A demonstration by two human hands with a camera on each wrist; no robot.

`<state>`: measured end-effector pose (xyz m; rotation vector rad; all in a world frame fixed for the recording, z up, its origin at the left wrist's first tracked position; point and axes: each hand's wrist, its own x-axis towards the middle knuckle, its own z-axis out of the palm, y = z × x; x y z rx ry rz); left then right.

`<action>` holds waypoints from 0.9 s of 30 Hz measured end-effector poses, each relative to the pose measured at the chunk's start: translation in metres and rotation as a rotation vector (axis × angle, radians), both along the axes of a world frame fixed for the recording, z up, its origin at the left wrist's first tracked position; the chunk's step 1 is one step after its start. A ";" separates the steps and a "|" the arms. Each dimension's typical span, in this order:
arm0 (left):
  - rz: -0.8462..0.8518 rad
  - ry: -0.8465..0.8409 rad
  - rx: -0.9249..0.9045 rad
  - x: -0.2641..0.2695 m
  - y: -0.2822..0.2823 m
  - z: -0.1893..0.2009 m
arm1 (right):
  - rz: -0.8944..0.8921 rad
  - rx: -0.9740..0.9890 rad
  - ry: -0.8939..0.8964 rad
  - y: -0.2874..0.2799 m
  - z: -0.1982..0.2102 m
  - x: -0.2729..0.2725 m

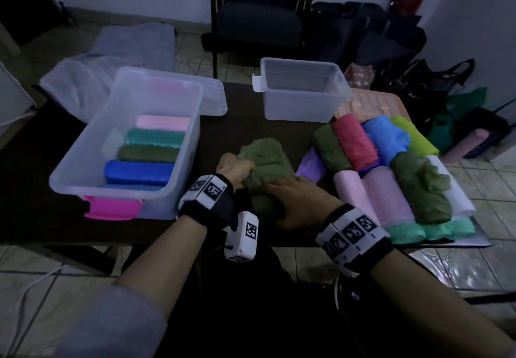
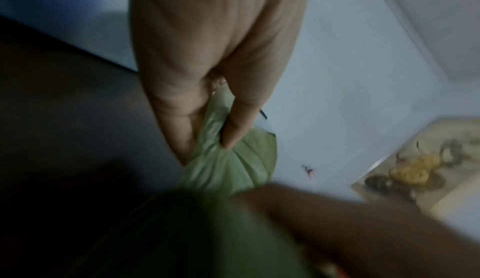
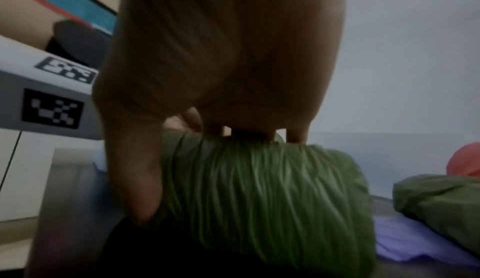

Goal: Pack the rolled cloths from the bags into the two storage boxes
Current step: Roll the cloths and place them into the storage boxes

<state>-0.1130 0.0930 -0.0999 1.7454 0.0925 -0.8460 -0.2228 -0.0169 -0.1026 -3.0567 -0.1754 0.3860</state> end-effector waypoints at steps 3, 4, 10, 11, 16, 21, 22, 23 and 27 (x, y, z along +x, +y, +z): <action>0.005 0.007 -0.066 0.000 -0.003 0.013 | 0.005 -0.043 0.024 -0.001 0.002 -0.001; 0.005 -0.007 -0.088 0.002 -0.004 0.017 | 0.007 -0.063 0.020 -0.002 0.001 -0.002; 0.027 -0.211 -0.112 0.021 -0.007 0.028 | -0.009 -0.007 0.014 0.002 -0.005 -0.002; 0.032 -0.239 -0.104 0.024 -0.009 0.030 | -0.018 0.000 0.006 0.002 -0.004 -0.001; 0.120 -0.405 -0.055 0.040 -0.017 0.033 | -0.068 0.028 -0.018 0.006 -0.005 -0.001; -0.172 -0.874 0.369 0.030 -0.019 0.032 | -0.105 0.067 0.001 0.006 -0.012 0.006; -0.353 -0.849 0.414 0.027 -0.019 0.028 | -0.106 0.068 0.009 0.005 -0.012 0.008; -0.539 -0.802 0.457 0.024 -0.019 0.021 | -0.104 0.065 0.015 0.005 -0.012 0.009; -0.876 -0.687 0.499 0.023 -0.013 -0.006 | -0.125 0.044 0.038 0.004 -0.014 0.008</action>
